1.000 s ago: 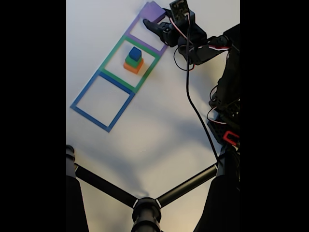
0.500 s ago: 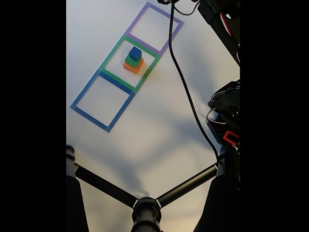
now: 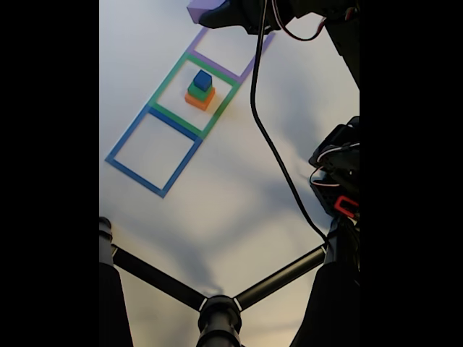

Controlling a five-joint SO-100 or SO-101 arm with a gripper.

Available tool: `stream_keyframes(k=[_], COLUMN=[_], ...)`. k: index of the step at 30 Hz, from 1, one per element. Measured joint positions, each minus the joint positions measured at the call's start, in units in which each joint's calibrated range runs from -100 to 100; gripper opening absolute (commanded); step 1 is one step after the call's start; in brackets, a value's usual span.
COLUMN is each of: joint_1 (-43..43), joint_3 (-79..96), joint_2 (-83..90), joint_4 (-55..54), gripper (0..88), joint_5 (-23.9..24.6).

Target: Tower of hanoi

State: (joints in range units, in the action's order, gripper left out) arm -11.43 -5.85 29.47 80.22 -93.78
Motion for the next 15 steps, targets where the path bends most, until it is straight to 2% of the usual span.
stream_keyframes(k=[7, 15], joint_1=[11.98, 25.16], joint_3=[-2.67, -3.27], joint_2=[0.0, 0.0], joint_4=[3.43, 6.78], gripper=[11.0, 11.2], joint_5=[-0.19, -4.34])
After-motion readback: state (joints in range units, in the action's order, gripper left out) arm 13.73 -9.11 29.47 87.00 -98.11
